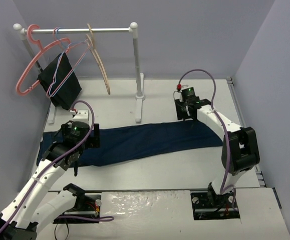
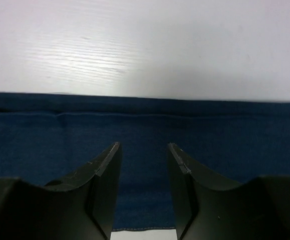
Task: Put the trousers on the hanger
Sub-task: Fold the trousers at the center of the board.
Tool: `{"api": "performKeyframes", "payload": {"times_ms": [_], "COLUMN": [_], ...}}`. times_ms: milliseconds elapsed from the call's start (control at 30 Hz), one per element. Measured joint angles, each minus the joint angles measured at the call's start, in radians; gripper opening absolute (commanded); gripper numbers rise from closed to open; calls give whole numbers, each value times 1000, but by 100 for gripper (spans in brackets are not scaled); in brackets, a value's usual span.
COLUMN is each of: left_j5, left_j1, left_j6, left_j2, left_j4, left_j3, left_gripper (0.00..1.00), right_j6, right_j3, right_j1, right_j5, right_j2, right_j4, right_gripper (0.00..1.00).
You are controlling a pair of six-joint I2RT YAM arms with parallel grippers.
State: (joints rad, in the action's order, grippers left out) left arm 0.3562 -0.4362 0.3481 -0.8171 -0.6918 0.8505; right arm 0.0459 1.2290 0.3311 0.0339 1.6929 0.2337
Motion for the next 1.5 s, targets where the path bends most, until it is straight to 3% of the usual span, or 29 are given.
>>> {"api": "performKeyframes", "payload": {"times_ms": [267, 767, 1500], "left_j5": [-20, -32, -73], "left_j1": [5, 6, 41], "left_j6": [0, -1, -19], "left_j2": [-23, -35, -40], "left_j4": [0, 0, 0], "left_j3": [0, 0, 0], "left_gripper": [97, 97, 97], "right_j6": [213, 156, 27], "right_j3": [-232, -50, 72], "right_j1": [-223, -509, -590], "right_j5": [34, 9, -151], "right_j2": [-79, 20, 231], "right_j4": [-47, -114, -116], "right_gripper": [39, 43, 43]}}
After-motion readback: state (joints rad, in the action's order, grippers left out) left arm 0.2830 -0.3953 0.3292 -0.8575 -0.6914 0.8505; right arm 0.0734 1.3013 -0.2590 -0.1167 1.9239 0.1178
